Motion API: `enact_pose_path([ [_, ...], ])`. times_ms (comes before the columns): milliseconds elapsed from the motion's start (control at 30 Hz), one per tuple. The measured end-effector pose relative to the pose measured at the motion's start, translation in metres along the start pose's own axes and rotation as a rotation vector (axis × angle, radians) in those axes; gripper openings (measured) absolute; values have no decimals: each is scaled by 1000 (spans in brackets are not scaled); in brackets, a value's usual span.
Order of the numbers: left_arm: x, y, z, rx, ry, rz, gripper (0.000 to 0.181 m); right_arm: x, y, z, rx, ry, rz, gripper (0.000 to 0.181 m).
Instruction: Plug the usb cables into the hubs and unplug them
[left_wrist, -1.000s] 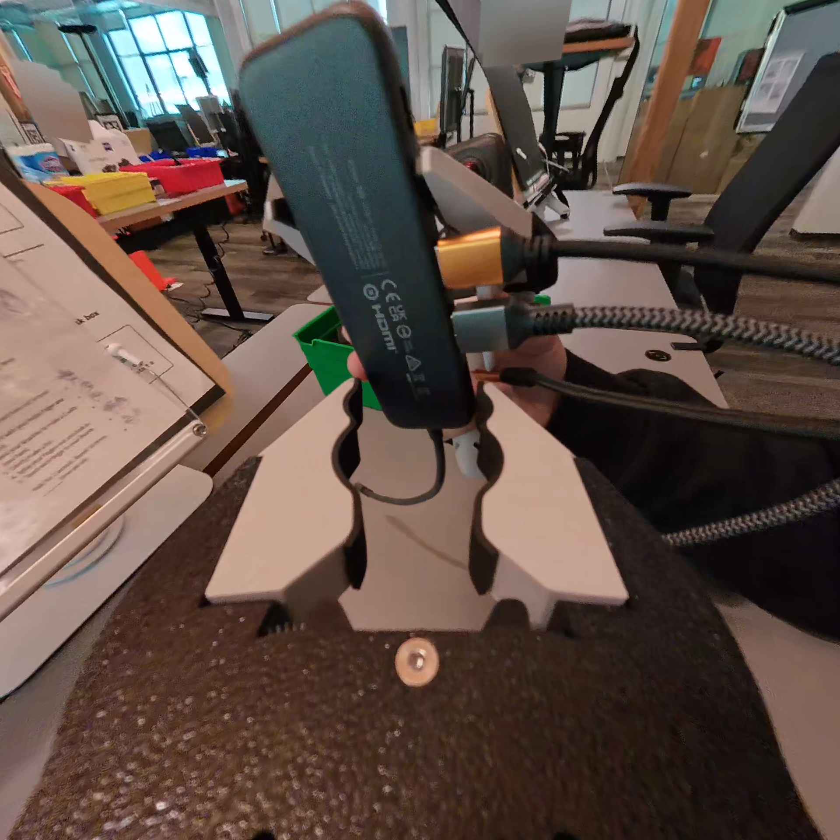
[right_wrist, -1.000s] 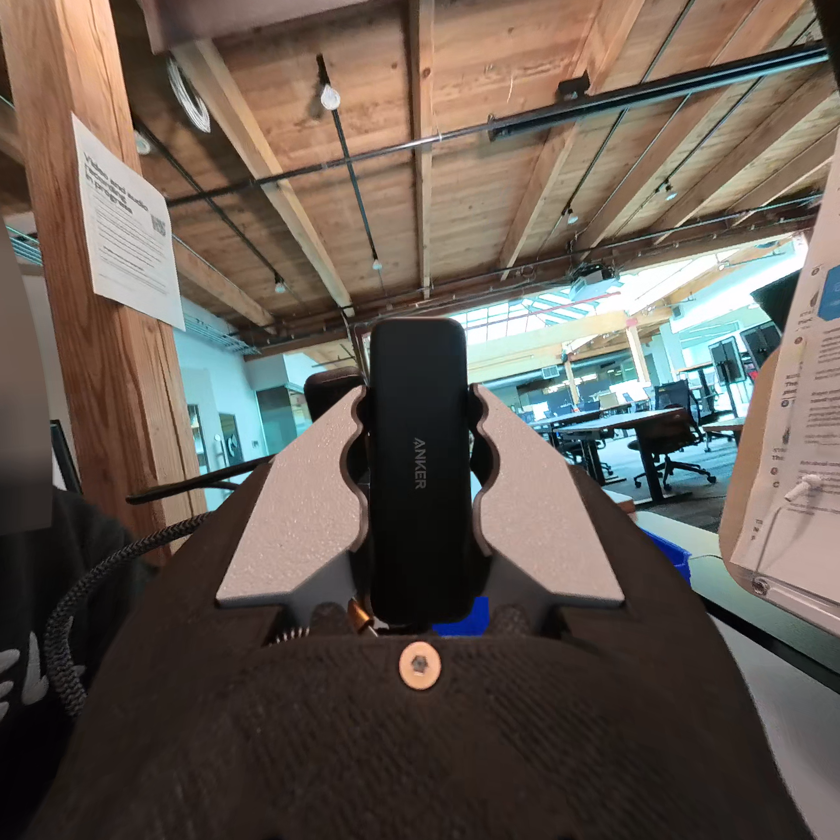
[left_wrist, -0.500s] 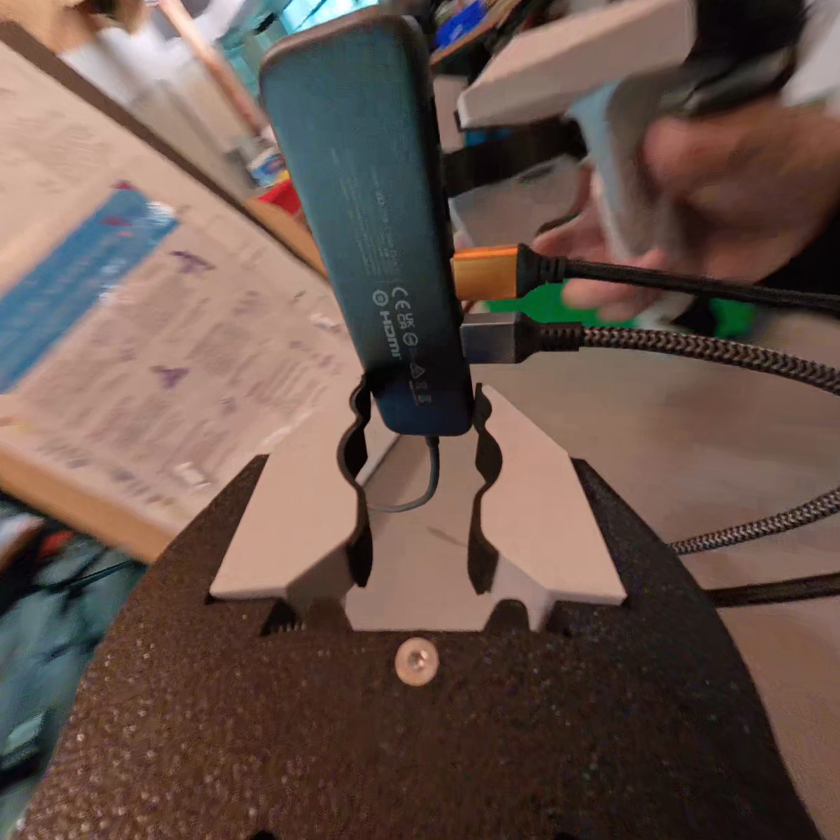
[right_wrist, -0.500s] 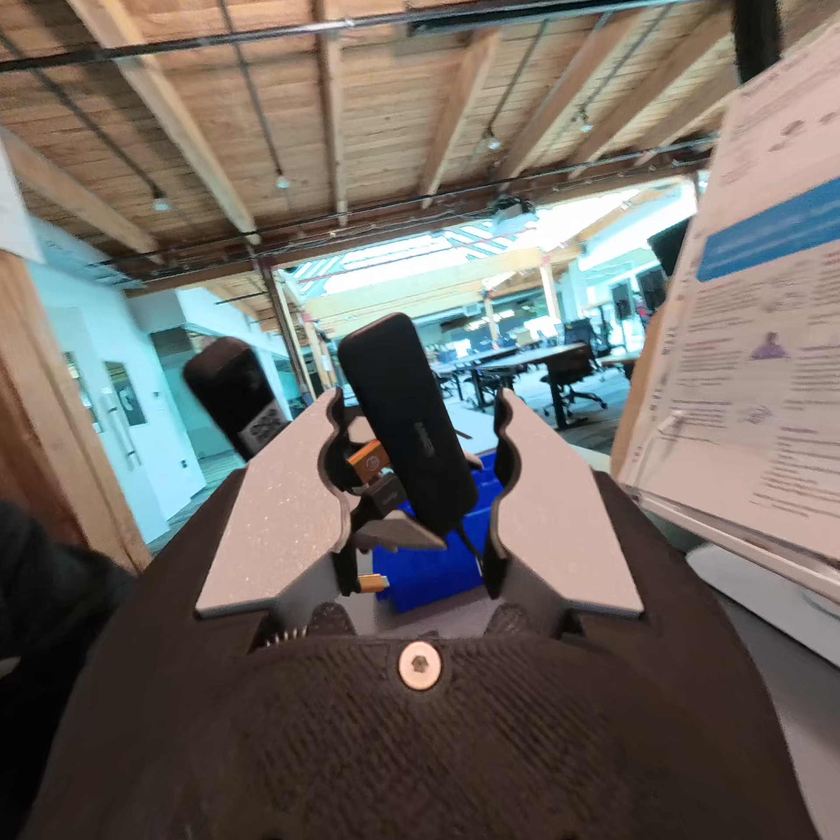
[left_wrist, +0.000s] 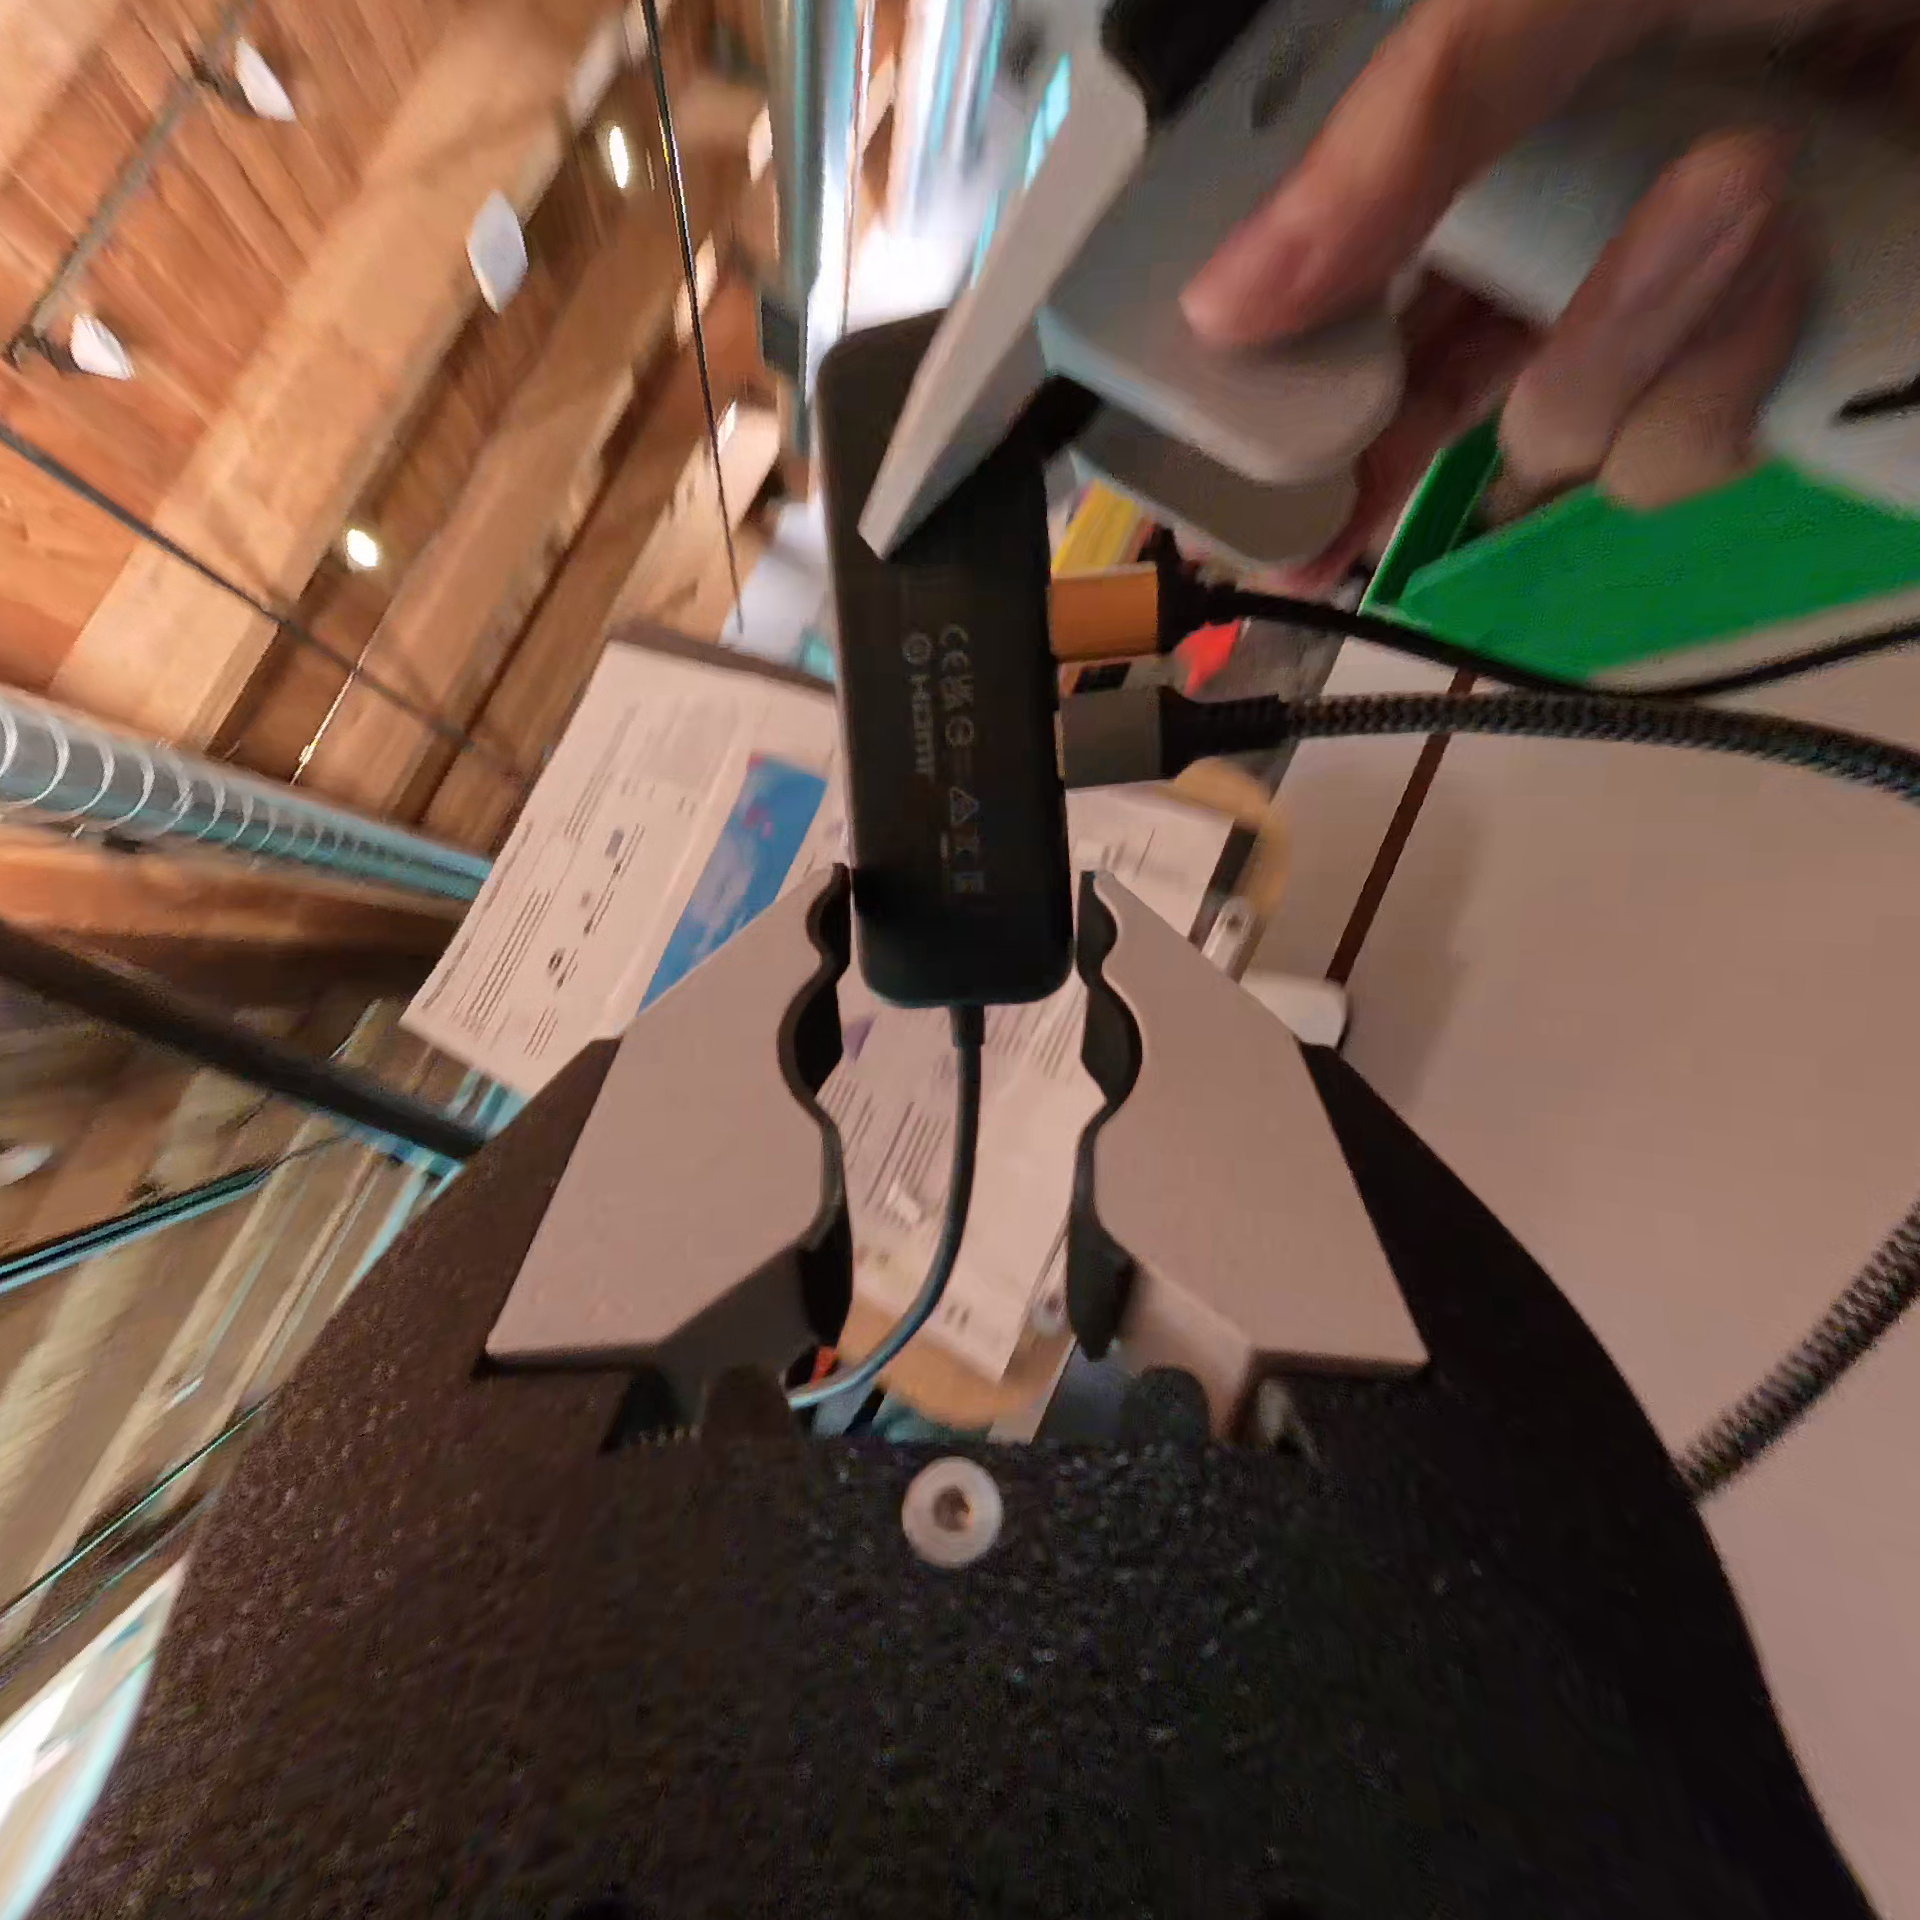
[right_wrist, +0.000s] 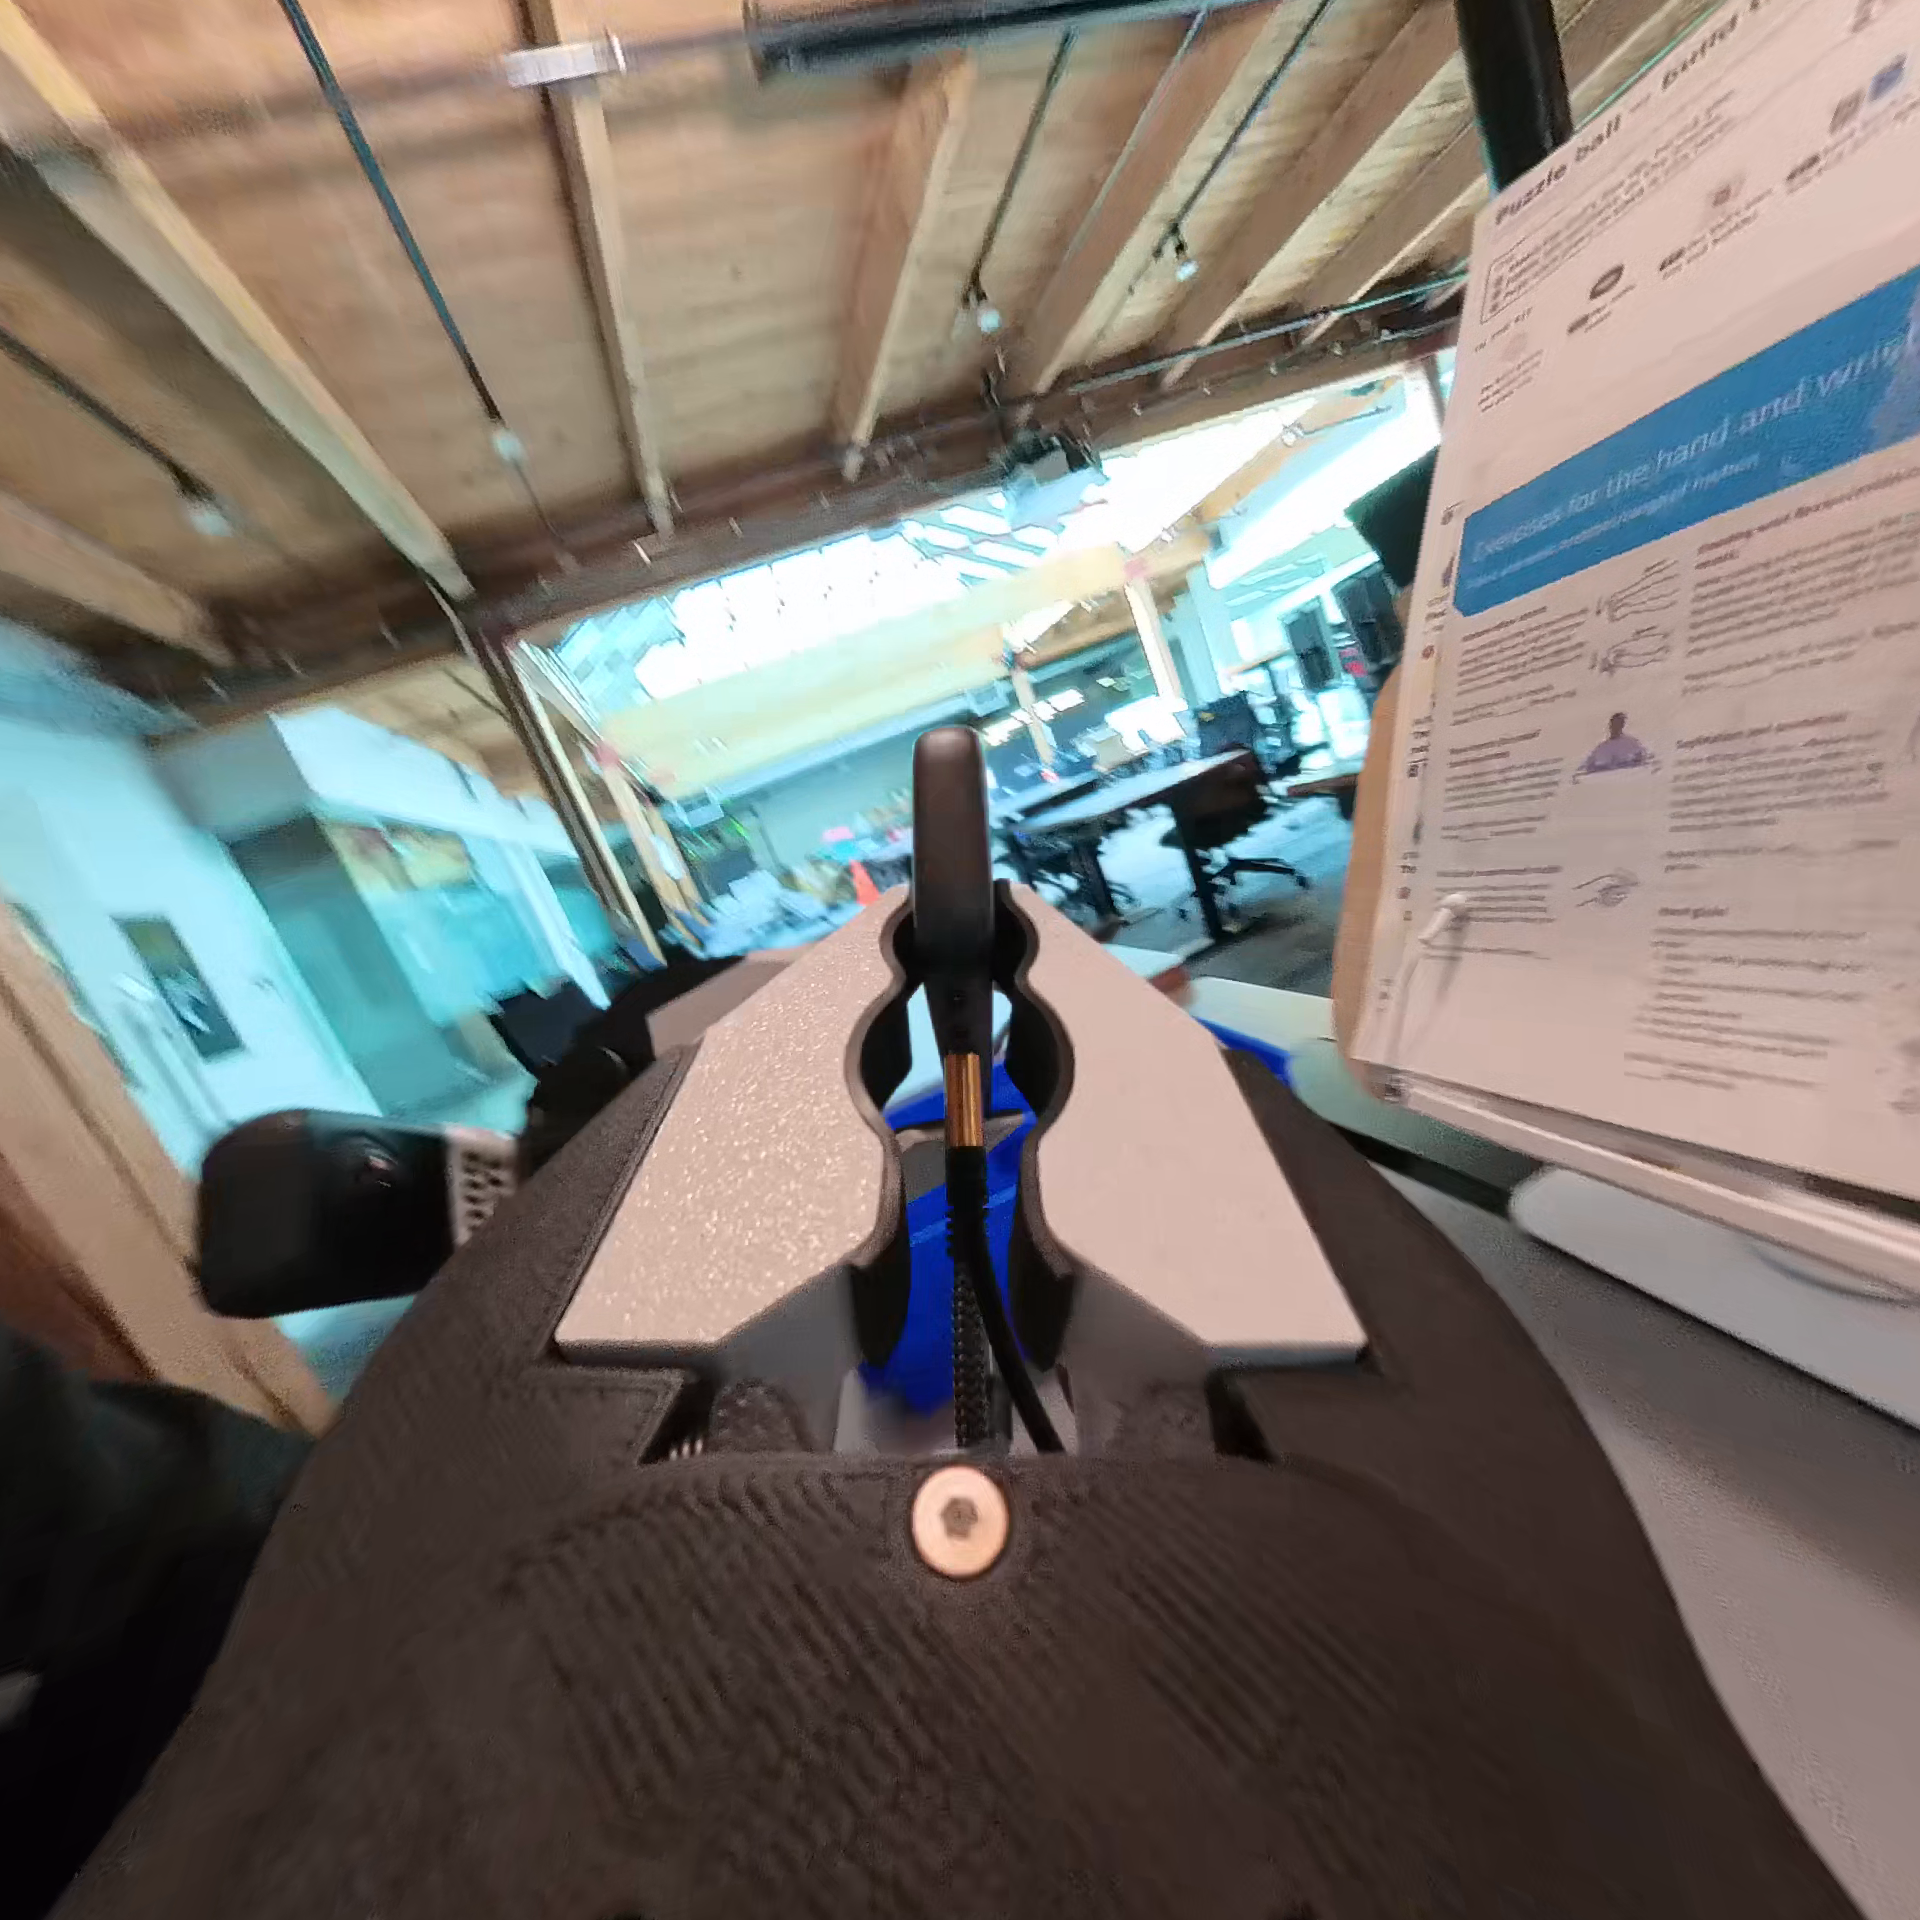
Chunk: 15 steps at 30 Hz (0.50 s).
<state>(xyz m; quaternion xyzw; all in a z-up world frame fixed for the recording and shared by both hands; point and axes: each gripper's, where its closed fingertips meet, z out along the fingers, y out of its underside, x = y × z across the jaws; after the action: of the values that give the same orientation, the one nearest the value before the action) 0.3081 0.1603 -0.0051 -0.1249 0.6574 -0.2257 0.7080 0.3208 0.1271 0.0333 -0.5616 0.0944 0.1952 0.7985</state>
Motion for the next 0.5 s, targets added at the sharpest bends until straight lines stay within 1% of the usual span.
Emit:
enact_pose_path([
  [33,-1,-7,-3,72,11,-47,42,2,-4,-3,30,-17,74,11],
  [100,0,-13,-7,161,55,-130,49,7,-8,-9,69,-71,228,11],
  [167,1,-13,-9,205,91,-193,57,8,-7,-11,79,-140,363,10],
  [233,3,-14,-11,246,126,-244,57,8,1,-8,56,-181,422,10],
  [300,1,-11,-11,264,127,-281,57,4,6,-4,43,-221,467,10],
  [367,3,-13,-14,319,156,-321,55,0,11,-1,23,-252,487,11],
  [433,3,-16,-18,368,173,-354,47,-2,12,1,22,-274,510,10],
  [500,5,-16,-18,380,182,-353,45,-3,13,2,25,-291,533,10],
])
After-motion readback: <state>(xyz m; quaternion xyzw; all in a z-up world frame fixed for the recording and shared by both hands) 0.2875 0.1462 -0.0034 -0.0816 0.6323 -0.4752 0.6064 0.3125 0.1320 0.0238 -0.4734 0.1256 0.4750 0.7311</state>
